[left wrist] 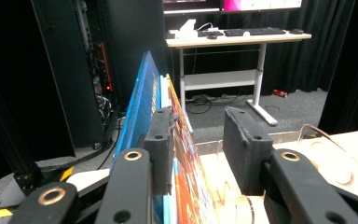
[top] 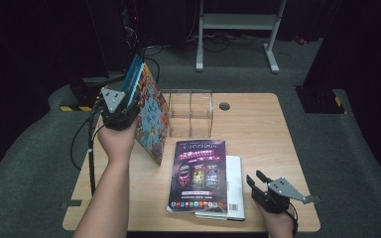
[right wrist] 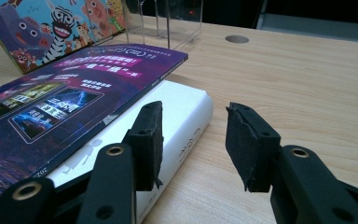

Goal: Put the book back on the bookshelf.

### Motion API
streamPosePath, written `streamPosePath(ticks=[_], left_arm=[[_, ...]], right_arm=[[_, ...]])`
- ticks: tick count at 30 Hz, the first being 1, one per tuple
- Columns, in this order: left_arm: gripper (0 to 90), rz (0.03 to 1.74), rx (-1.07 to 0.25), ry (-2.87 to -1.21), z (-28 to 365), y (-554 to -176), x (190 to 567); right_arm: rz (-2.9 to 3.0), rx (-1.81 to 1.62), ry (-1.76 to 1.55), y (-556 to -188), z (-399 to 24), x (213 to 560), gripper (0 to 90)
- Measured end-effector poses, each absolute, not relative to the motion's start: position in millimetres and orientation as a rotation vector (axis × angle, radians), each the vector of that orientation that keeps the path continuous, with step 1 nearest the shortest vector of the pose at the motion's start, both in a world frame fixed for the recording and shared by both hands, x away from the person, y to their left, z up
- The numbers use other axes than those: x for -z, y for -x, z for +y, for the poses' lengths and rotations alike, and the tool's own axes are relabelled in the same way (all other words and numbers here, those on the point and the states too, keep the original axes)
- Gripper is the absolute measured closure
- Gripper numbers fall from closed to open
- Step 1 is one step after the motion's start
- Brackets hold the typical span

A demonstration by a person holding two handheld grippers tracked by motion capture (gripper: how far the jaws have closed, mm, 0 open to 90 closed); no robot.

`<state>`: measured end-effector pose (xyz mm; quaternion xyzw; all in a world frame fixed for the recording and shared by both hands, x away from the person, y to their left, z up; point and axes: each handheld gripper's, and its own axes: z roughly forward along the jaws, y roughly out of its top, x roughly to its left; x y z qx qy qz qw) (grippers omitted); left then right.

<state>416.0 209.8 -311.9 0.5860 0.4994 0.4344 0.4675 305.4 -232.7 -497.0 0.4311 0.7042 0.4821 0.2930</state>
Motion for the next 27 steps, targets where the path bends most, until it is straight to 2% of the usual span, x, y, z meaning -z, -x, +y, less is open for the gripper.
streamPosePath(ticks=[9,14,27], left_arm=[[60.7,1.211,-1.033,-1.458,206.5,-407.5,307.9],[55.6,1.207,-1.012,-1.497,202.9,-404.5,310.1],[58.7,1.202,-0.973,-1.524,199.1,-385.7,319.6]], right_arm=[[1.881,-1.285,-1.146,-305.8,-232.3,497.4,55.1],[1.886,-1.284,-1.151,-306.2,-231.4,497.3,54.0],[1.892,-1.279,-1.146,-305.7,-229.7,497.6,53.8]])
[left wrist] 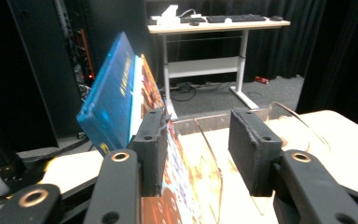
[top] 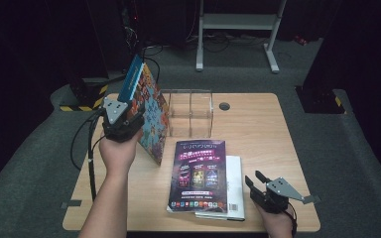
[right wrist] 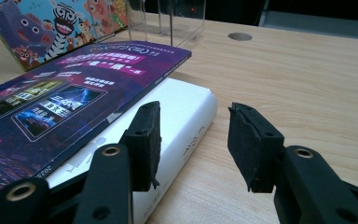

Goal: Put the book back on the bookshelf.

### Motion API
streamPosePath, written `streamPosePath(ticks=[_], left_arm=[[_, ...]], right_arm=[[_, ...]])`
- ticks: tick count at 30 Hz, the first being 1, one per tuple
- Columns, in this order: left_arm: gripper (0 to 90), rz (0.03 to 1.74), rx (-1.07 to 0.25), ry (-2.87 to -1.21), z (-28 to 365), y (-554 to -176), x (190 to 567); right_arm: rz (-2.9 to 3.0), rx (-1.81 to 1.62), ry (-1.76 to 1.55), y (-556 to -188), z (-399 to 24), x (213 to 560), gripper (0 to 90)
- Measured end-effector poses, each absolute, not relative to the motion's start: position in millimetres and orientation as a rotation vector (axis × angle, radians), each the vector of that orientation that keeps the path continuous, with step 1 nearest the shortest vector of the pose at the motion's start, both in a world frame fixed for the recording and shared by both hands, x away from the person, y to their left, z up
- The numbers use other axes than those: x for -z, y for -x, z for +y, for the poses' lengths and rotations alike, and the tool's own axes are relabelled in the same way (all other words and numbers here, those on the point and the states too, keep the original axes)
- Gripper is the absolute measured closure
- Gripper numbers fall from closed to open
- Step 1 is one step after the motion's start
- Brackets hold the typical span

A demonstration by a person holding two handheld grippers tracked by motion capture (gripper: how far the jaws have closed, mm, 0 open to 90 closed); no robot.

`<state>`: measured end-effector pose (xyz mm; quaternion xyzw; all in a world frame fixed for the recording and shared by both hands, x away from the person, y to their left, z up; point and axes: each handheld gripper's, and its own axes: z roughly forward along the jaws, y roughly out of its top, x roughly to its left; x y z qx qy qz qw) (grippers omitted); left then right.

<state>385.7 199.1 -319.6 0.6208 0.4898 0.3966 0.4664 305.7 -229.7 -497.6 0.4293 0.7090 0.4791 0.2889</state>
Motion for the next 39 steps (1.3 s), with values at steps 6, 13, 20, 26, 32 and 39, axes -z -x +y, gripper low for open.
streamPosePath(ticks=[6,13,20,26,32,39], left_arm=[[58.5,1.201,-0.927,-1.537,196.8,-380.9,330.0],[56.6,1.221,-0.892,-1.577,198.0,-375.6,345.9],[55.0,1.191,-0.870,-1.657,198.2,-367.5,363.0],[51.4,1.183,-0.799,-1.715,196.8,-359.3,380.4],[49.7,1.159,-0.741,-1.751,189.2,-347.5,395.4],[46.6,1.134,-0.695,-1.789,182.7,-336.7,409.3]], right_arm=[[1.894,-1.276,-1.146,-305.6,-229.4,498.1,53.6],[1.890,-1.277,-1.144,-304.9,-230.3,497.5,53.6],[1.896,-1.275,-1.147,-305.1,-230.3,497.6,52.7],[1.901,-1.271,-1.152,-305.5,-229.6,497.8,53.3],[1.907,-1.279,-1.149,-304.8,-230.5,497.2,53.9],[1.916,-1.282,-1.146,-305.3,-233.1,496.4,54.8]])
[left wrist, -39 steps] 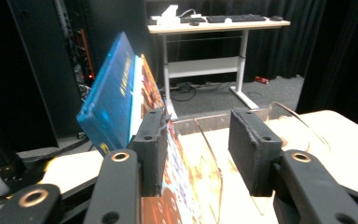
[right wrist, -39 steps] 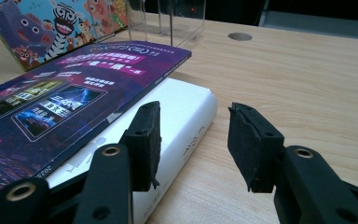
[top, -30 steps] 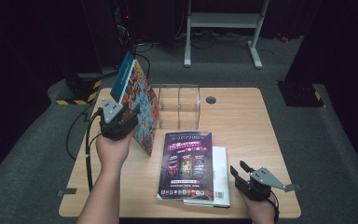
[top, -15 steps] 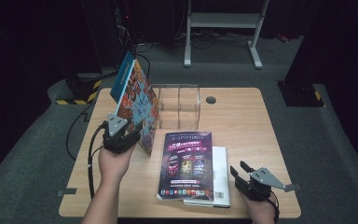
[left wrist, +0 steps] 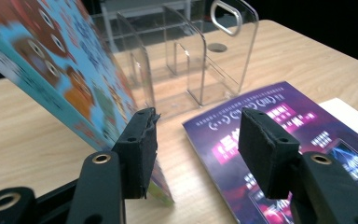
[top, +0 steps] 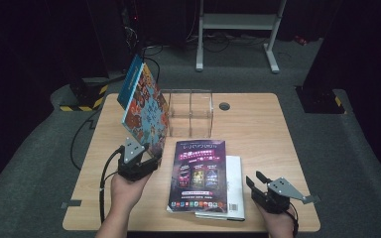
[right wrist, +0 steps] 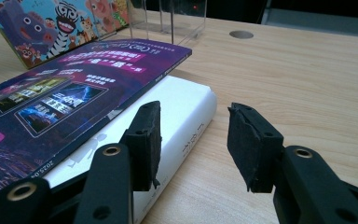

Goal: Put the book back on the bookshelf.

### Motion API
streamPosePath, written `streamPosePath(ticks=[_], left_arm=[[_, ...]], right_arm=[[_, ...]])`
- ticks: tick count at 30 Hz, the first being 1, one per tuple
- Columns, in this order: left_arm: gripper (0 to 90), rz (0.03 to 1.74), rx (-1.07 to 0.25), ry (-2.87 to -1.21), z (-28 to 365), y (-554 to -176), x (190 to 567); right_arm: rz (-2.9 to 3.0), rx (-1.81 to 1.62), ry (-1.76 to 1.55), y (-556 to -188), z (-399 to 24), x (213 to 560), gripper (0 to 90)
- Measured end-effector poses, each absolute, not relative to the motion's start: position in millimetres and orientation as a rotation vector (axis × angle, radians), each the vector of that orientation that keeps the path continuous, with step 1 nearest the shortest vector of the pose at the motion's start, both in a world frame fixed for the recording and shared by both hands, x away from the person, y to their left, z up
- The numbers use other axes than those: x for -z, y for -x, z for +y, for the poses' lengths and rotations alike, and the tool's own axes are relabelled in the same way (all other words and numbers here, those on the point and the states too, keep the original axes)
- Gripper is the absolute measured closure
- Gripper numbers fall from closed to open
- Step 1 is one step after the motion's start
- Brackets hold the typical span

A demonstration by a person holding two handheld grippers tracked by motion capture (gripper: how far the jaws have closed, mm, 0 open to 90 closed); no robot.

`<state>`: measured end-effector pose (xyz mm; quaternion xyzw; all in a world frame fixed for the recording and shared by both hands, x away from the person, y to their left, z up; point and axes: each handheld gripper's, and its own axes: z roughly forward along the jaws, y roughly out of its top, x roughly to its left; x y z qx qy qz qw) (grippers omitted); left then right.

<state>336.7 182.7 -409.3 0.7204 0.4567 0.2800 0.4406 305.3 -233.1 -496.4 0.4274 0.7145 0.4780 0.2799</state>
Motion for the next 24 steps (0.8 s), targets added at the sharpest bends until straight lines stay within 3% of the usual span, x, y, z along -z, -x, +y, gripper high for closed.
streamPosePath(ticks=[8,24], left_arm=[[42.5,1.112,-0.656,-1.851,174.6,-336.4,437.4],[44.7,1.107,-0.563,-1.901,179.1,-330.8,483.6]], right_arm=[[1.954,-1.304,-1.144,-307.8,-233.5,499.2,56.5],[1.970,-1.242,-1.085,-306.1,-219.8,502.0,55.1]])
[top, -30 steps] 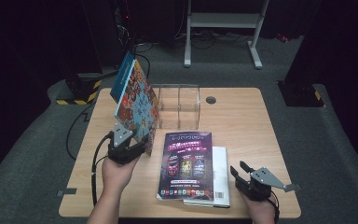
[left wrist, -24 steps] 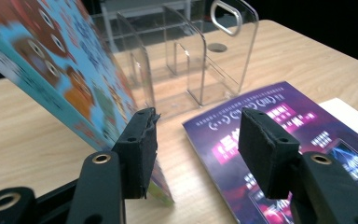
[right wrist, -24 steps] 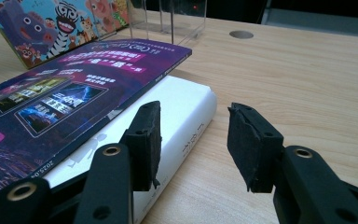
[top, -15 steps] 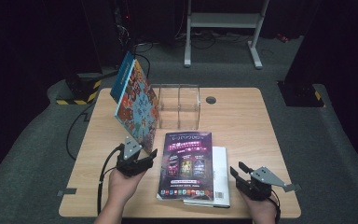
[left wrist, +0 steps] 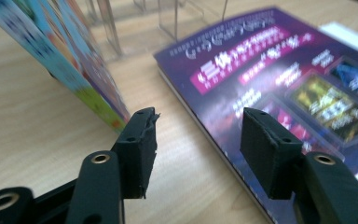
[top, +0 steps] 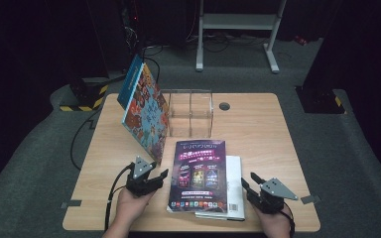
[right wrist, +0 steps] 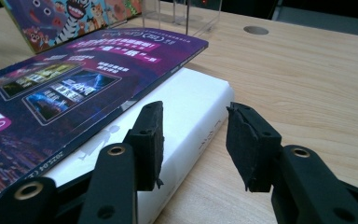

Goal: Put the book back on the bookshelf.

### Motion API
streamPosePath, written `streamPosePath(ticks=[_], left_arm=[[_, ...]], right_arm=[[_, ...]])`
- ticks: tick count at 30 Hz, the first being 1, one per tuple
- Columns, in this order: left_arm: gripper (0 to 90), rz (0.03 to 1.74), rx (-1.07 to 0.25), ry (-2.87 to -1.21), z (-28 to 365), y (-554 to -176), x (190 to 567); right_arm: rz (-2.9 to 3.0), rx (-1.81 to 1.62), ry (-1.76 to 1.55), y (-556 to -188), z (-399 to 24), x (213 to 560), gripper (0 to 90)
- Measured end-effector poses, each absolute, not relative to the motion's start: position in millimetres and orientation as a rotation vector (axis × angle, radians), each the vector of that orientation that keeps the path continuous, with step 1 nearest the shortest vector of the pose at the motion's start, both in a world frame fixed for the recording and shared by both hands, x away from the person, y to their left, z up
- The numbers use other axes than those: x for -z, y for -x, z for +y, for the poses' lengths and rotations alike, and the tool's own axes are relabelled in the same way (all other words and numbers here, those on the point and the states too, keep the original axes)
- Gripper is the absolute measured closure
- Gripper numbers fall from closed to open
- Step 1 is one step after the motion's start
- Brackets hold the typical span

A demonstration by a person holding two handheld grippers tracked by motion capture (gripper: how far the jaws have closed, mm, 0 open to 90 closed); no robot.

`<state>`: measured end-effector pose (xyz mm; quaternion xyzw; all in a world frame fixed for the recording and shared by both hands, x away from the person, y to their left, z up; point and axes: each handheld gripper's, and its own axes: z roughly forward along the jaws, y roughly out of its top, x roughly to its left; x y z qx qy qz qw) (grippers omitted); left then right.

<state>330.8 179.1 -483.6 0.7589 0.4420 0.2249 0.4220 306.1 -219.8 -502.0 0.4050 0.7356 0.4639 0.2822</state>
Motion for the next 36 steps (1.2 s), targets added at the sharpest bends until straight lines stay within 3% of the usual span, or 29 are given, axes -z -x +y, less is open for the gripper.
streamPosePath(ticks=[11,21,36], left_arm=[[44.5,1.172,-0.505,-1.968,175.8,-331.3,512.8],[51.3,1.222,-0.516,-2.020,168.6,-331.3,521.9],[44.8,1.237,-0.551,-2.026,155.9,-338.2,523.6]], right_arm=[[2.002,-1.180,-1.146,-311.5,-206.7,490.0,50.8],[1.982,-1.228,-1.140,-308.9,-187.0,486.9,43.9],[2.046,-1.210,-1.114,-304.4,-178.3,496.3,38.8]])
